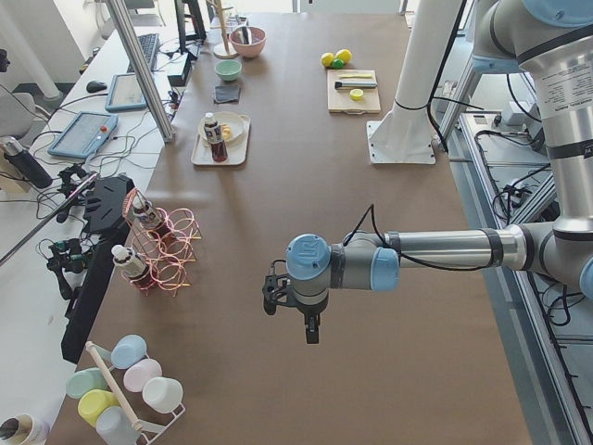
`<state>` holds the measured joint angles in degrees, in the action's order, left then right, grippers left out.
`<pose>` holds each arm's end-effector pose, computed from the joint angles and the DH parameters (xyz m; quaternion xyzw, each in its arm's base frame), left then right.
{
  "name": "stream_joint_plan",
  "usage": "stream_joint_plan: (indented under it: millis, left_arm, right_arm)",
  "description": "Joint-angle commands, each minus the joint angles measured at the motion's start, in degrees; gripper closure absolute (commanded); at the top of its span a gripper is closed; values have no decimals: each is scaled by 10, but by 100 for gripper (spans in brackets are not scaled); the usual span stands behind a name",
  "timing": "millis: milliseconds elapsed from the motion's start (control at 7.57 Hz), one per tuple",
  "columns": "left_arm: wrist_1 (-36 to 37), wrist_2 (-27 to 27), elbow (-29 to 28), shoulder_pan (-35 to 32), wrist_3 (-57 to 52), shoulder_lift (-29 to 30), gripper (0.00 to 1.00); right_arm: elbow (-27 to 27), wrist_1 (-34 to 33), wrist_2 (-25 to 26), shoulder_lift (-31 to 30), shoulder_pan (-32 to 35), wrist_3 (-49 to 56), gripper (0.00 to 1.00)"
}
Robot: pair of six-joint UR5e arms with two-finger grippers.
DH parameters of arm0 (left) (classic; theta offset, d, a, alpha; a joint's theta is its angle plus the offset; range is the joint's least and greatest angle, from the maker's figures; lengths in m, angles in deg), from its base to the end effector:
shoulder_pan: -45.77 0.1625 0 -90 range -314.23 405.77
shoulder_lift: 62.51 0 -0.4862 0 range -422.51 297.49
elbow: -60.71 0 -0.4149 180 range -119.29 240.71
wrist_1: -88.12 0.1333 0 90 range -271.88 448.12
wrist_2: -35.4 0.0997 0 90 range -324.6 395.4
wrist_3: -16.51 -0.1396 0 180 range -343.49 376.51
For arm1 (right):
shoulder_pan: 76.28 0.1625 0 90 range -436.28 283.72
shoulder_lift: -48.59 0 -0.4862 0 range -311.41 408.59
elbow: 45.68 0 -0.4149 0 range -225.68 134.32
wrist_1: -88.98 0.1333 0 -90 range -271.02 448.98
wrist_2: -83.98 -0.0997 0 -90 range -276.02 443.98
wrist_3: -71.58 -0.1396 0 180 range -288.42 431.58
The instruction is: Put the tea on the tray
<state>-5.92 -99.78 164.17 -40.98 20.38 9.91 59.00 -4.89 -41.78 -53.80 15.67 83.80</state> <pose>-0.0134 -0.3679 0.7543 -0.0245 0.3834 -0.0053 0.9233 0.0655 -0.4048 0.7368 0.0248 -0.3063 -0.0810 0.9482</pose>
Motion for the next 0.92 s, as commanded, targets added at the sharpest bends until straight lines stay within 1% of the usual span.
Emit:
stream_joint_plan:
  millis: [0, 396, 792]
  left_arm:
    - [0, 0, 0, 0, 0, 0, 2]
    - [1, 0, 0, 0, 0, 0, 2]
    - [1, 0, -1, 0, 0, -1, 2]
  right_arm:
    - [3, 0, -1, 0, 0, -1, 0]
    - [4, 0, -1, 0, 0, -1, 0]
    - [19, -1, -2, -4, 1, -1, 0]
